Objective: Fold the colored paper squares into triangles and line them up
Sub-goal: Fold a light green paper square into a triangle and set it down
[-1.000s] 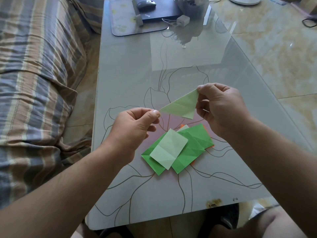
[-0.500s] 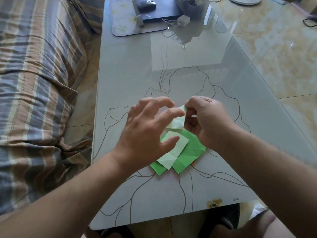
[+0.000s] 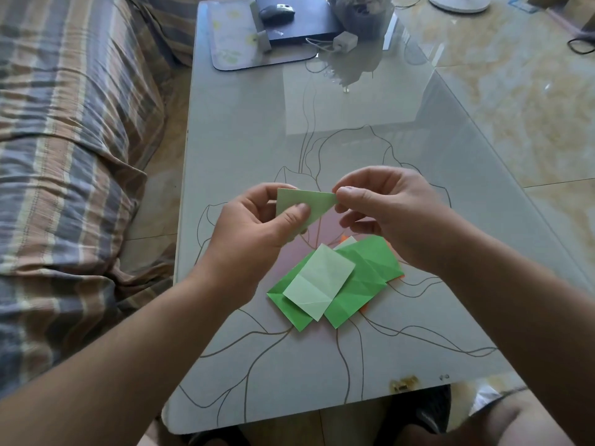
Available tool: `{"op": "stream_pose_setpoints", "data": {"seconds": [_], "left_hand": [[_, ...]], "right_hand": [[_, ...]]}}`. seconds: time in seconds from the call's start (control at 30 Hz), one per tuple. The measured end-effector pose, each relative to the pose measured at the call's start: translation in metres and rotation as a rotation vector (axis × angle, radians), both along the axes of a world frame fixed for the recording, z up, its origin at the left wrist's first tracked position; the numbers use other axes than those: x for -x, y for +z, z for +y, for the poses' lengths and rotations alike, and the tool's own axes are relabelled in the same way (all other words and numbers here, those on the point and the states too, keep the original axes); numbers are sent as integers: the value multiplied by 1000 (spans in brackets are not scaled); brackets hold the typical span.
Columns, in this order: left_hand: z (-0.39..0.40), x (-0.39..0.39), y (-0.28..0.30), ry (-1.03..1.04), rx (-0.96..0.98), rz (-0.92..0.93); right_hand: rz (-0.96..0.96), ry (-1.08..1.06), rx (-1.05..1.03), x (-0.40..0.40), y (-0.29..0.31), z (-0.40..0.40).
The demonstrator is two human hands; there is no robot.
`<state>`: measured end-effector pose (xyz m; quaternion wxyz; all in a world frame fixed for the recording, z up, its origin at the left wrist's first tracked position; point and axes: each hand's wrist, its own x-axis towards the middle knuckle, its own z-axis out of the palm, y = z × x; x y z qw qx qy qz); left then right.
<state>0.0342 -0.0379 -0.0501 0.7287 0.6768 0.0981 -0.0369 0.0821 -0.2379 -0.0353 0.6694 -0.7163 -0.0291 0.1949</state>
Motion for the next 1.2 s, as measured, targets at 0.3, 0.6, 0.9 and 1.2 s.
{"op": "stream_pose_setpoints", "data": {"seconds": [0.3, 0.6, 0.9, 1.2], "left_hand": [[1, -1, -1, -22, 84, 90], [1, -2, -8, -31, -101, 58], [2, 6, -4, -19, -447, -226], [1, 10, -9, -5, -809, -612]], "right_hand": [[-36, 15, 83, -2, 0, -4], [78, -101, -82, -3, -2, -3], [166, -155, -98, -1, -4, 2], [287, -122, -271, 7, -4, 13]]}}
